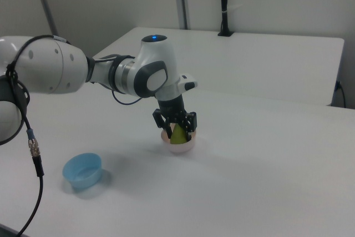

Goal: Pick up a pear from the bowl
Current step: 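Close the gripper on the pear stem end and lift it from the bowl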

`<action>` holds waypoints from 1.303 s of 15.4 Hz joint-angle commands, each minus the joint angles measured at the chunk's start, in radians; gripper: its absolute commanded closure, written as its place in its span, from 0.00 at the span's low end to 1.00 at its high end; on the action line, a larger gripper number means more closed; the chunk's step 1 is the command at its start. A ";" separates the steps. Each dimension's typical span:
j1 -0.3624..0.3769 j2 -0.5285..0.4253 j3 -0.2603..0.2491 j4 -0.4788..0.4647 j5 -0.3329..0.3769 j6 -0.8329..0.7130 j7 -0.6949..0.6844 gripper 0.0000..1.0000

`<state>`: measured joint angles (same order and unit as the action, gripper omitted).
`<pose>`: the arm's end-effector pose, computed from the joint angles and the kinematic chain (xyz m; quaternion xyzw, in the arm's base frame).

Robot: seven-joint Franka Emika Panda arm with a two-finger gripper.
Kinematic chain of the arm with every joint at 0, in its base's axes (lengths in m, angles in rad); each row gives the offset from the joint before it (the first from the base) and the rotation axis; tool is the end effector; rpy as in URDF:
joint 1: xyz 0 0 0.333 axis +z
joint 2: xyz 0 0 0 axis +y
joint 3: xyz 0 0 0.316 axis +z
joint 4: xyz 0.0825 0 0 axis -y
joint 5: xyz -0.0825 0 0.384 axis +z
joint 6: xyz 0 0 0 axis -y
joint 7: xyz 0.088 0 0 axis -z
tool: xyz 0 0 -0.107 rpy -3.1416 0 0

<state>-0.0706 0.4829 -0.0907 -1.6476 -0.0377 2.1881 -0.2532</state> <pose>0.6751 -0.1038 0.3401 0.9970 0.0621 0.0214 0.0419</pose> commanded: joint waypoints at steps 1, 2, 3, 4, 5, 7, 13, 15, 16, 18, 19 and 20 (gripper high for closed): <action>0.018 -0.015 -0.006 -0.038 -0.022 0.038 0.026 0.96; 0.024 -0.017 -0.006 -0.038 -0.022 0.038 0.026 1.00; 0.025 -0.020 -0.006 -0.035 -0.022 0.032 0.026 1.00; 0.025 -0.024 -0.006 -0.031 -0.019 0.027 0.028 1.00; 0.025 -0.030 -0.006 -0.026 -0.014 0.024 0.028 1.00; 0.026 -0.067 -0.004 -0.006 -0.010 -0.010 0.028 1.00; 0.017 -0.093 0.003 0.185 0.025 -0.223 0.042 1.00; 0.012 -0.092 0.003 0.247 0.045 -0.281 0.040 1.00; 0.008 -0.092 0.003 0.264 0.050 -0.301 0.040 1.00; -0.001 -0.092 0.005 0.267 0.050 -0.306 0.037 1.00; -0.015 -0.090 0.006 0.269 0.050 -0.306 0.031 1.00; -0.024 -0.087 0.006 0.281 0.050 -0.303 0.022 1.00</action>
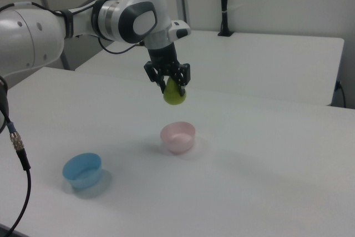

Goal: Pick up a pear from the bowl
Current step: 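Carry the pear beside the pink bowl and lower it onto the table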

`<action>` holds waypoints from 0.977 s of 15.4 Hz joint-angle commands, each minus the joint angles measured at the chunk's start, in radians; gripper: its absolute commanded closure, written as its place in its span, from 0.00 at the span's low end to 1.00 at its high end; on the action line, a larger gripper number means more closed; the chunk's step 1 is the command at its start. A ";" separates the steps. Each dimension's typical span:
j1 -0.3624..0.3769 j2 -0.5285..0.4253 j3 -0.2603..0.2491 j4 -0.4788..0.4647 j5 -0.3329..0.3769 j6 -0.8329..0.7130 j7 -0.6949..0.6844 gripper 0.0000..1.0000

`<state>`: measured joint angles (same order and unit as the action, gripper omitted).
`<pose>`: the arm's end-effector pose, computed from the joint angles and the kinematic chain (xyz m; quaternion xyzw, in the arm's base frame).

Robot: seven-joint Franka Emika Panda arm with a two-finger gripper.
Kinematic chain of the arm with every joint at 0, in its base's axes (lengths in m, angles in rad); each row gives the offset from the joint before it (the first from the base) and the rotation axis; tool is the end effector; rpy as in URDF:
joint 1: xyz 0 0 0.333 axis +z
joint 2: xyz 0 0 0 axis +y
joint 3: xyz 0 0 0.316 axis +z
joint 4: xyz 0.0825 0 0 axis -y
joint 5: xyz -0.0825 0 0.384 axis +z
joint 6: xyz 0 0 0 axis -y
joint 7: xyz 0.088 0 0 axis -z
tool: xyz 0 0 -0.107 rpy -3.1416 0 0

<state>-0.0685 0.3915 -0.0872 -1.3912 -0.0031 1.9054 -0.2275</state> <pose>0.6829 -0.0973 0.4989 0.9971 0.0405 0.0575 0.0294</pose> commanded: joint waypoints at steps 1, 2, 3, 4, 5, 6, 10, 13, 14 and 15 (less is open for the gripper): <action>-0.037 0.010 0.001 0.037 0.015 -0.016 -0.019 1.00; -0.056 0.023 0.001 0.046 0.014 -0.009 -0.041 1.00; -0.072 0.033 0.003 0.061 0.014 -0.009 -0.065 1.00; -0.089 0.046 0.003 0.069 0.014 -0.009 -0.090 1.00; -0.111 0.056 0.003 0.075 0.014 -0.008 -0.114 1.00; -0.131 0.070 0.003 0.083 0.012 -0.006 -0.139 1.00; -0.220 0.134 0.004 0.084 0.015 0.088 -0.208 1.00; -0.255 0.197 0.004 0.086 0.014 0.173 -0.223 1.00; -0.267 0.223 0.004 0.087 0.014 0.187 -0.225 1.00; -0.272 0.248 0.004 0.087 0.020 0.216 -0.225 1.00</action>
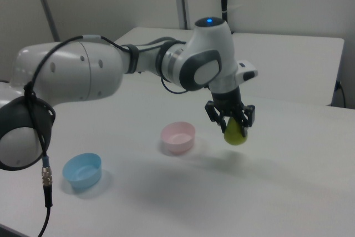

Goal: Pick up a pear from the bowl
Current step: 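Carry the pear beside the pink bowl and lower it onto the table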

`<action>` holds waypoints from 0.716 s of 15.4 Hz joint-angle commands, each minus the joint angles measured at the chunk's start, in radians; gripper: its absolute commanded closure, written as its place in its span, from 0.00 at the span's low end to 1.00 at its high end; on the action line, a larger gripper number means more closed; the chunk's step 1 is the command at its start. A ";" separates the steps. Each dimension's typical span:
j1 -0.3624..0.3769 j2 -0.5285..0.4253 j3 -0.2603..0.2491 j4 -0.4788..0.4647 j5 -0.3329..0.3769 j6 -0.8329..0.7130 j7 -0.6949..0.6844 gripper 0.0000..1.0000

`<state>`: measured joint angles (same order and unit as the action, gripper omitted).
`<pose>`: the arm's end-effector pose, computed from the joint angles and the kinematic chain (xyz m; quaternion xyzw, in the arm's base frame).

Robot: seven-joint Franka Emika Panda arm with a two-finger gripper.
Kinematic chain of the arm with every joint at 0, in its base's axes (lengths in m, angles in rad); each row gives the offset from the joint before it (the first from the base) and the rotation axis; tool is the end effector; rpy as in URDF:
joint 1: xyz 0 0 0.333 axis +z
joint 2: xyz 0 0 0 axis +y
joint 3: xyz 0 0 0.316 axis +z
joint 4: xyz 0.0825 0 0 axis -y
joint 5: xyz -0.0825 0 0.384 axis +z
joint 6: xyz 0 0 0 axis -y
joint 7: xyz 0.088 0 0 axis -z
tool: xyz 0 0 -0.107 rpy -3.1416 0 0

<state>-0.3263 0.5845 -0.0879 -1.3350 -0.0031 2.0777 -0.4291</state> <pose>0.6792 -0.2832 0.4068 0.9963 0.0172 0.0628 0.0556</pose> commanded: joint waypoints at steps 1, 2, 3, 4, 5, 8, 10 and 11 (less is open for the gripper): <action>-0.014 0.067 0.007 0.031 0.028 0.051 -0.023 1.00; -0.020 0.084 0.005 0.031 0.037 0.056 -0.023 1.00; -0.023 0.095 0.005 0.031 0.038 0.071 -0.023 1.00; -0.025 0.101 0.005 0.031 0.040 0.080 -0.023 1.00; -0.025 0.113 0.005 0.031 0.046 0.090 -0.022 1.00; -0.026 0.120 0.005 0.027 0.048 0.102 -0.022 1.00; -0.030 0.120 0.005 0.023 0.049 0.102 -0.019 0.74; -0.034 0.120 0.005 0.022 0.054 0.102 -0.017 0.46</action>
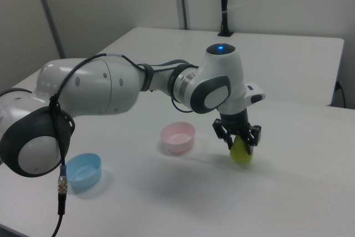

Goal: Pick up a pear from the bowl
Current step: 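Carry the pear beside the pink bowl and lower it onto the table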

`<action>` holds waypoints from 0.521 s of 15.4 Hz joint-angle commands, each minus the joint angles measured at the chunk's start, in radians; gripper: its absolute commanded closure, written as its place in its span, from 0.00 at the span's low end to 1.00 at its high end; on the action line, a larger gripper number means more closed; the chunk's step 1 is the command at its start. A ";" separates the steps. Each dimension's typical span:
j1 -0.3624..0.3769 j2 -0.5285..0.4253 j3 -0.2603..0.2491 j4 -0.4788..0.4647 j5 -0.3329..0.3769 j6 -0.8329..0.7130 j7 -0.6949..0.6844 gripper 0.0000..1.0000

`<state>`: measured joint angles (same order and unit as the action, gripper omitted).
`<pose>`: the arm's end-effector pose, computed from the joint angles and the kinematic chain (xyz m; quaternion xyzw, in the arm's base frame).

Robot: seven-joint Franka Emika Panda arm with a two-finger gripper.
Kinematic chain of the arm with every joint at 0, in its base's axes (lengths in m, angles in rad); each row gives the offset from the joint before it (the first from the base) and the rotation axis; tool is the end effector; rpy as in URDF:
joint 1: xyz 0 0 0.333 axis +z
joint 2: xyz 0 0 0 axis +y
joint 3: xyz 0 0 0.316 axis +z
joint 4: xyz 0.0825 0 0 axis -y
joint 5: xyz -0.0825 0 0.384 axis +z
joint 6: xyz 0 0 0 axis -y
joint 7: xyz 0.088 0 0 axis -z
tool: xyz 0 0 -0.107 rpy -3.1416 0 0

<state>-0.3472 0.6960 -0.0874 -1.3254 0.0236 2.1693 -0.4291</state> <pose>0.6873 -0.3010 0.3381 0.9970 0.0036 0.0611 0.0468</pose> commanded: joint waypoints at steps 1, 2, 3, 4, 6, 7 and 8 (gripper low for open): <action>-0.013 0.005 0.005 0.009 0.027 0.010 -0.014 0.27; -0.012 0.000 0.003 0.002 0.026 0.010 -0.014 0.00; -0.010 -0.009 0.003 -0.004 0.021 0.009 -0.017 0.00; -0.010 -0.021 0.003 -0.005 0.021 0.007 -0.017 0.00; 0.000 -0.085 0.003 -0.009 0.021 -0.009 -0.017 0.00; 0.014 -0.133 0.005 -0.032 0.019 -0.044 -0.019 0.00; 0.034 -0.176 0.005 -0.041 0.018 -0.096 -0.017 0.00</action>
<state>-0.3506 0.6688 -0.0862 -1.3072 0.0301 2.1691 -0.4291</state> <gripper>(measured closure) 0.000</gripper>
